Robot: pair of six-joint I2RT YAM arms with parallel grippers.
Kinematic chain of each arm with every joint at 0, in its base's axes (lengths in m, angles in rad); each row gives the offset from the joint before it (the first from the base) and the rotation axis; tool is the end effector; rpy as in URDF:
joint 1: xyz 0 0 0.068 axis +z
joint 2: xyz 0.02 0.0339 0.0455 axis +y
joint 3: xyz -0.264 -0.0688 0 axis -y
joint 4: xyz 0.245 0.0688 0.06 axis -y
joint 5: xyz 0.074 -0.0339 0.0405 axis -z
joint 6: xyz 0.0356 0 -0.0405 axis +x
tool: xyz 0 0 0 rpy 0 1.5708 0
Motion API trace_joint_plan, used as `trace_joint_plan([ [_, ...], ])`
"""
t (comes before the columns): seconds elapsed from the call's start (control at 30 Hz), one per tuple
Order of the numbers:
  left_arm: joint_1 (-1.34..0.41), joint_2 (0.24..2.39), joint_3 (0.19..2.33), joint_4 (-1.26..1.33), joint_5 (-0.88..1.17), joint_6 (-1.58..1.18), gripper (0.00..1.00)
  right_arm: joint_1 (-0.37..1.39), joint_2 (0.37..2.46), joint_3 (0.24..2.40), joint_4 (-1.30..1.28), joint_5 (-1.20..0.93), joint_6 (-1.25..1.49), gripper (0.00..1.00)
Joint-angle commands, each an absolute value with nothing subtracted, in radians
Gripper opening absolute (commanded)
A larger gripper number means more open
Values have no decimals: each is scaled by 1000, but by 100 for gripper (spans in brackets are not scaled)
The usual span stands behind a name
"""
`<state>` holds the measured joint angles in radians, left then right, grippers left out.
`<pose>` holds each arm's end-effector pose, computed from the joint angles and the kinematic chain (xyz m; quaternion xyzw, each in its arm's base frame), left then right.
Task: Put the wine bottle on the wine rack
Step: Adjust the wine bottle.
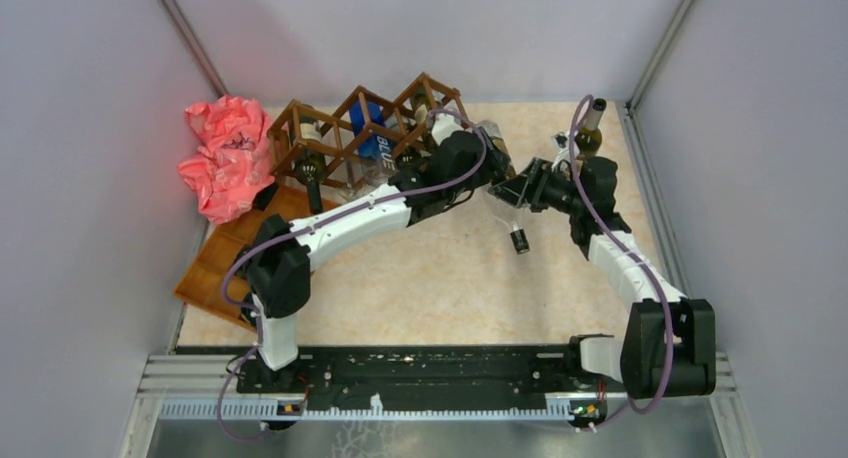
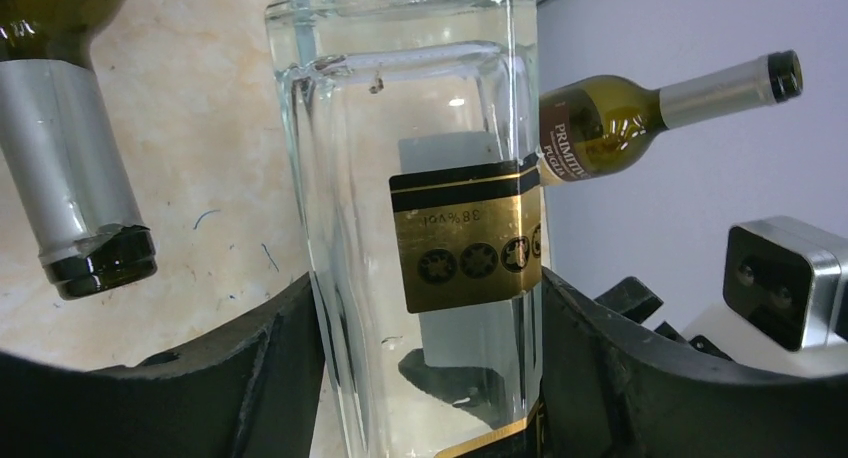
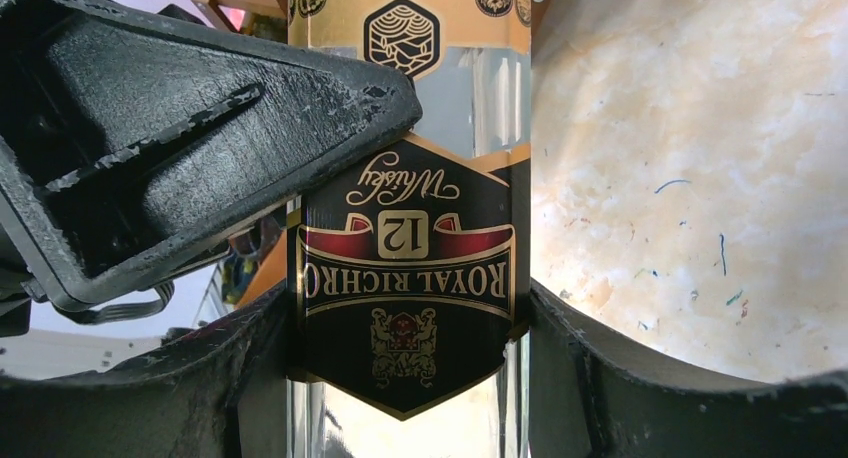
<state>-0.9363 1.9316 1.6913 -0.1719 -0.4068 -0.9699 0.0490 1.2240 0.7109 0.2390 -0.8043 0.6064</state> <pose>0.2859 -0.3647 0.3177 -0.1243 0.8176 -0.3392 0.4483 0.2666 0.0387 0.2671 -0.0254 0.7702 0.4742 0.4257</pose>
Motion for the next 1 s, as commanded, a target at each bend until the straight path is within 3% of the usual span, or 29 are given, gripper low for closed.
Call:
trace_joint_plan([
  [0.0, -939, 1842, 1557, 65, -370, -950, 2, 58, 1160, 749, 438, -911, 601, 19],
  [0.23, -920, 1785, 1510, 174, -408, -942, 0, 60, 1157, 742, 446, -959, 552, 79],
  [0.37, -889, 1773, 1559, 151, -399, -940, 0, 60, 1160, 750, 396, -993, 460, 96],
  [0.87, -832, 1735, 1601, 168, -465, -919, 0, 145, 1226, 770, 288, -926, 392, 98],
  [0.97, -832, 1737, 1614, 171, -484, -920, 0, 166, 1234, 770, 277, -895, 390, 94],
])
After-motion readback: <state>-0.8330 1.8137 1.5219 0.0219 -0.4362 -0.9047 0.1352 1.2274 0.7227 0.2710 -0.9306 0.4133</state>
